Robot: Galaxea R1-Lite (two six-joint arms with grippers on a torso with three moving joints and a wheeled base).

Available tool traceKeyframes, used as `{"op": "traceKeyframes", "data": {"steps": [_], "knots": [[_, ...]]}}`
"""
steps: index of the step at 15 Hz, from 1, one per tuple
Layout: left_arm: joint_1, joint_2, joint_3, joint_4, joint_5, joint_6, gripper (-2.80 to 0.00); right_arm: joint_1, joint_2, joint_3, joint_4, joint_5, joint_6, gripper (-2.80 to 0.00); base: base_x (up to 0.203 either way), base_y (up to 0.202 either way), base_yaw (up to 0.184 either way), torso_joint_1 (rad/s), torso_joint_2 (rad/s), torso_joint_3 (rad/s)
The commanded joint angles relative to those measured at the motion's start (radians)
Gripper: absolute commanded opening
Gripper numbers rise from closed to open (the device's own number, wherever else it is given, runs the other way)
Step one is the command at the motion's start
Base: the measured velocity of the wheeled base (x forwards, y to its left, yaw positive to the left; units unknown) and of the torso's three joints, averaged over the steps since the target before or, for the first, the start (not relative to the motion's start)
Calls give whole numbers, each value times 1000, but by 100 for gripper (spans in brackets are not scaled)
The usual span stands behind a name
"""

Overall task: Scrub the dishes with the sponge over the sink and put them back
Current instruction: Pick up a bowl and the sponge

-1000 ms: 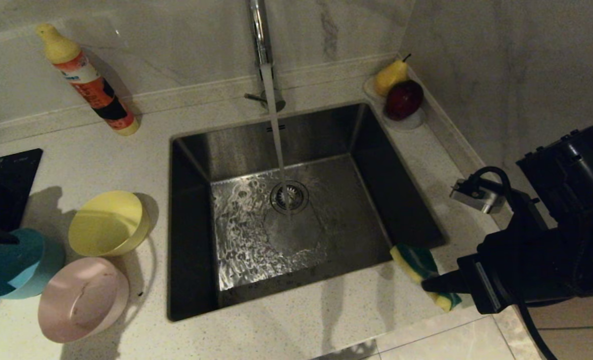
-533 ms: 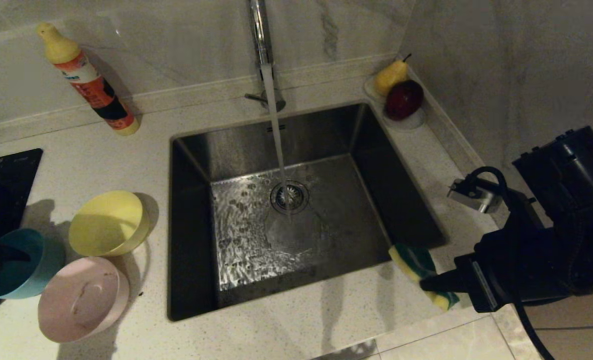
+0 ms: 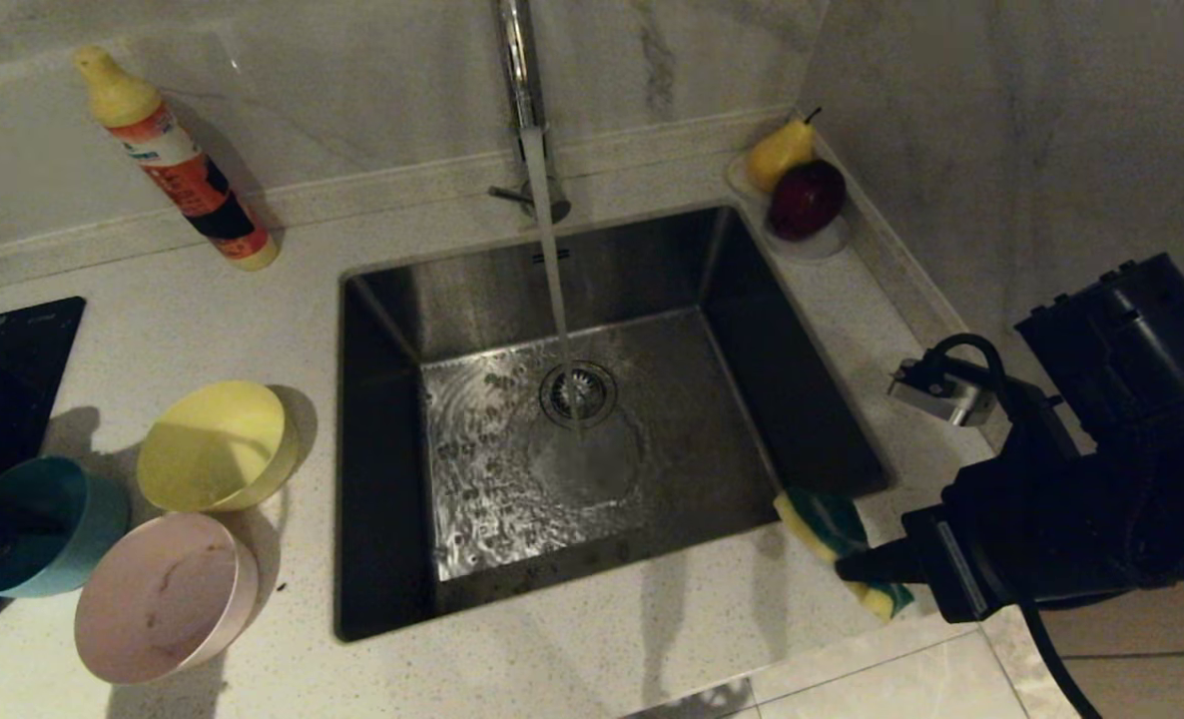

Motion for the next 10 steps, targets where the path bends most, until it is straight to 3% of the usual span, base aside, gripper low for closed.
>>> {"op": "traceKeyframes", "data": {"steps": [1,10], "knots": [[5,17,-10,-4,-5,-2,-280,1,4,2,-11,2,3,-280,0,0,0,0,0,0],[20,10,-62,-42,6,-59,-280,1,15,5,-18,2,3,-280,0,0,0,0,0,0]]}}
